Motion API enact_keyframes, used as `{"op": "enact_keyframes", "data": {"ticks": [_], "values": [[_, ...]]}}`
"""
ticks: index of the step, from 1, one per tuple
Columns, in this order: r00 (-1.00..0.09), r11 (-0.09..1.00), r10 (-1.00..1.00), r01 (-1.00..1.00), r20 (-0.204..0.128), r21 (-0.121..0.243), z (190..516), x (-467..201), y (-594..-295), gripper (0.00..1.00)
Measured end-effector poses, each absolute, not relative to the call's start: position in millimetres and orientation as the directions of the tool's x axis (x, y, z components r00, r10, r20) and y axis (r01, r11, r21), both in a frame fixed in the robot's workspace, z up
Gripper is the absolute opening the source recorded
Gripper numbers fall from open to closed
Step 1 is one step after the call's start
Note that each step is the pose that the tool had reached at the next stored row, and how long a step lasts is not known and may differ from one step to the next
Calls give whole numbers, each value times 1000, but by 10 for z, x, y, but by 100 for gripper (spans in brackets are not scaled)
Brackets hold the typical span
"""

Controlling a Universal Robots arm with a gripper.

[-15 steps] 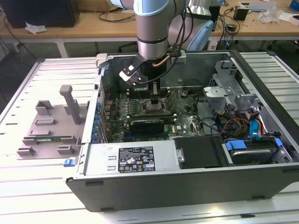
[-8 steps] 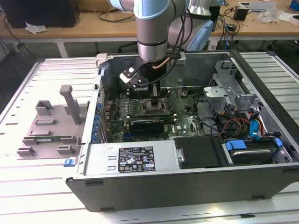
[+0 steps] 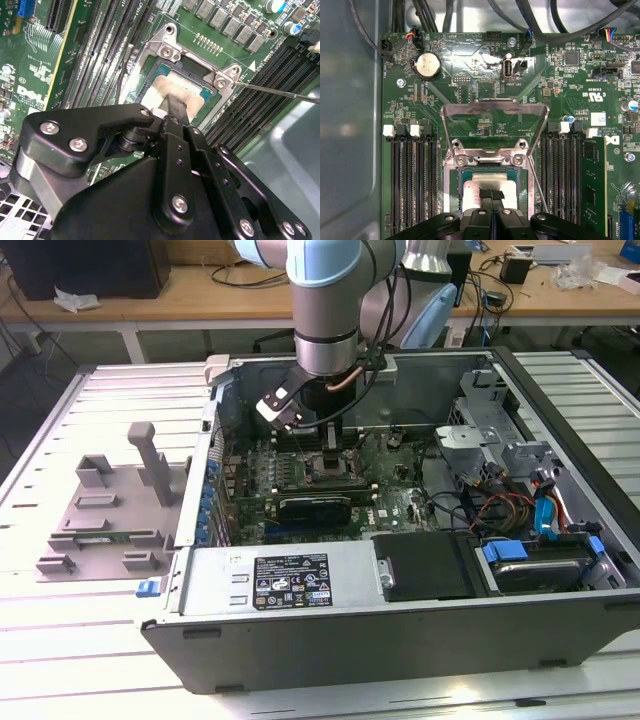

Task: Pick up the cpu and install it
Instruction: 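Place the cpu into insertion slot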

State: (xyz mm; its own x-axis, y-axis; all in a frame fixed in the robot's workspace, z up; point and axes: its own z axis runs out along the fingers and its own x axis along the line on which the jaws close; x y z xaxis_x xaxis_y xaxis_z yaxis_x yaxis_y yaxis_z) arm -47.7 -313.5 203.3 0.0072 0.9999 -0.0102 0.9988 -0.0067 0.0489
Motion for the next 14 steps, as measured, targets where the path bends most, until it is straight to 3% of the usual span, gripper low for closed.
{"op": "enact_keyframes", "data": {"ticks": [4,11,14], "values": [[7,-7,1000,999,-9,49,2074,-476,-3133,11],[7,-6,1000,999,-13,49,2613,-470,-3135,11],[7,-6,1000,999,-13,49,2633,-470,-3135,11]]}}
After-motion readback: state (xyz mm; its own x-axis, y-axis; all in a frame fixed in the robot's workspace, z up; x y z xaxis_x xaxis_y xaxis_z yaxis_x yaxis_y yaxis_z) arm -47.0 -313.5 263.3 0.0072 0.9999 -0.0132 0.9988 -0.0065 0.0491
